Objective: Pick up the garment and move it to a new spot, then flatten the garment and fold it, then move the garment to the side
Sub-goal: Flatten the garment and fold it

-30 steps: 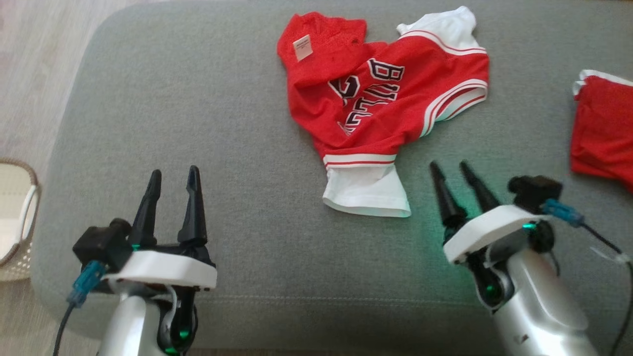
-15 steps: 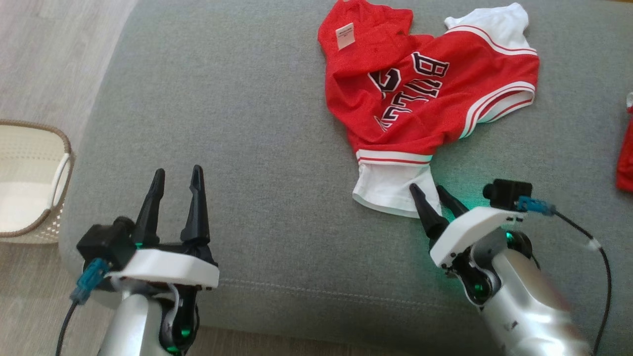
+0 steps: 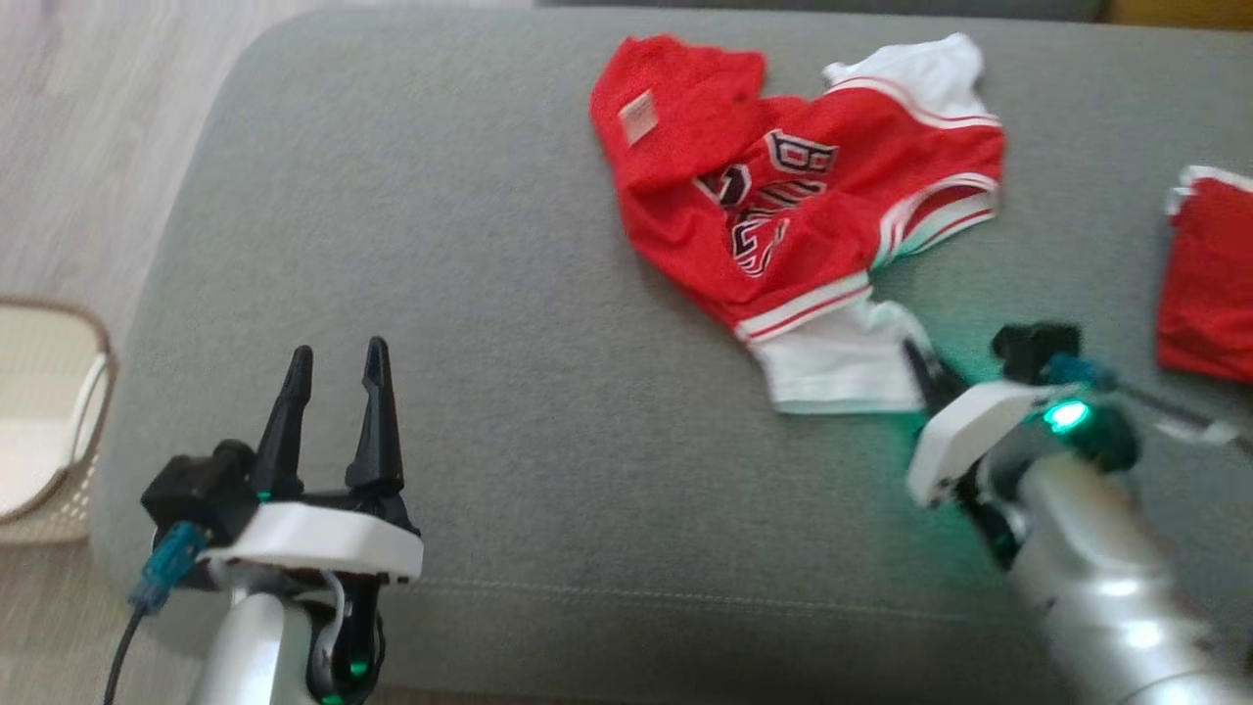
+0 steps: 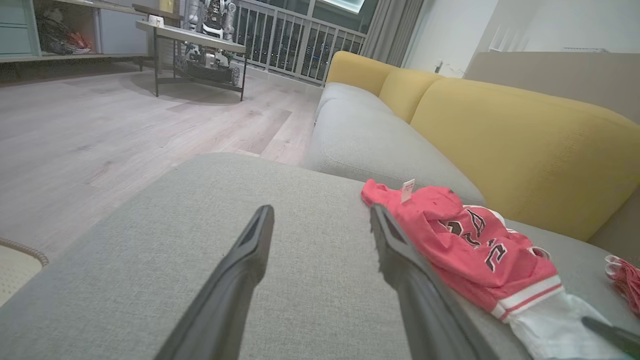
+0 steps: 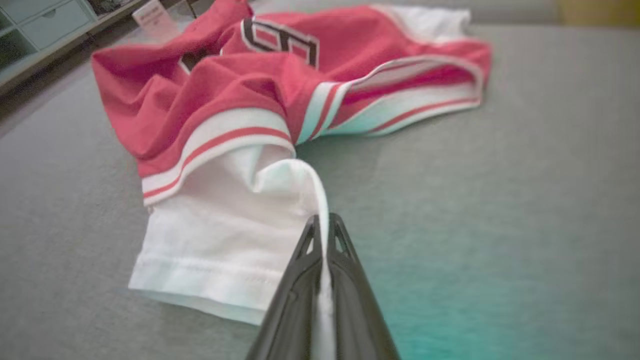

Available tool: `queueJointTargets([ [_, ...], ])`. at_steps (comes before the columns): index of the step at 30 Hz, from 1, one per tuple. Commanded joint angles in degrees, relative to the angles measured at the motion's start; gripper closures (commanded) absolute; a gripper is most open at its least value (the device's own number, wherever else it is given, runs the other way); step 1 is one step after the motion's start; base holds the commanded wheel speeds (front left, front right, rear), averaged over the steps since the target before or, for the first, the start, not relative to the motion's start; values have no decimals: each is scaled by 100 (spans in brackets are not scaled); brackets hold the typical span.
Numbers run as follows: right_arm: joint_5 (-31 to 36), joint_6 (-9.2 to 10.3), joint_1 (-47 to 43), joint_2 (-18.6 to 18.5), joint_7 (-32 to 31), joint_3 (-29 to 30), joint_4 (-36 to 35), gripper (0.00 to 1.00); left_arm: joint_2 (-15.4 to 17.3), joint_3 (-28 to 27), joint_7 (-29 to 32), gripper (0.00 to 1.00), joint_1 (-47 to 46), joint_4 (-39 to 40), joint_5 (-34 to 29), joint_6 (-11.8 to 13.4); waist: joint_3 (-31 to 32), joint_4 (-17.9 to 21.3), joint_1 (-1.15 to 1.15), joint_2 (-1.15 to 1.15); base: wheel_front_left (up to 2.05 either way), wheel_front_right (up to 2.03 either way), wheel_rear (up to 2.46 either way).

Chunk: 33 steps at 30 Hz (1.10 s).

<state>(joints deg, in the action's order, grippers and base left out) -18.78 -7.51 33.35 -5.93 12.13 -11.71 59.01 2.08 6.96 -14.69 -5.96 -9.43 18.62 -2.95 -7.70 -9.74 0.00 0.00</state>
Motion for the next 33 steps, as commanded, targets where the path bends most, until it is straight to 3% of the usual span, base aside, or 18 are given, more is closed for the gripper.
queueJointTargets([
  [1,239,2,247,-110,98,20,-184,100,80,-186,-30,0,-78,217,-79,32,158,183,0,0,0,0,0],
  [5,1309,2,323,-563,-45,651,-578,100,80,-207,-30,0,-1,271,-34,98,295,398,0,0,0,0,0],
  [8,2030,2,120,-616,-473,1463,-1206,100,80,-152,-30,0,19,307,23,127,318,501,0,0,0,0,0],
  [12,2940,2,-561,-110,-1327,2418,-2565,100,80,-68,-30,0,50,311,73,167,309,617,0,0,0,0,0],
  [17,2747,2,-1485,281,-2177,2544,-3688,100,80,1,-30,0,20,278,111,171,238,762,0,0,0,0,0],
  [18,2580,2,-1606,294,-2267,2523,-3784,87,80,12,-30,0,-5,272,107,166,212,787,0,0,0,0,0],
  [19,2383,2,-1715,298,-2338,2426,-3833,0,80,18,-30,0,-36,268,103,162,187,811,0,0,0,0,0],
  [24,1804,2,-1929,303,-2259,1972,-4151,0,80,-19,-30,0,-214,261,44,113,18,982,0,0,0,0,0],
  [33,1159,2,-1619,304,-1034,1202,-5318,0,80,171,-30,0,-953,166,-236,-69,-482,1566,0,0,0,0,0],
])
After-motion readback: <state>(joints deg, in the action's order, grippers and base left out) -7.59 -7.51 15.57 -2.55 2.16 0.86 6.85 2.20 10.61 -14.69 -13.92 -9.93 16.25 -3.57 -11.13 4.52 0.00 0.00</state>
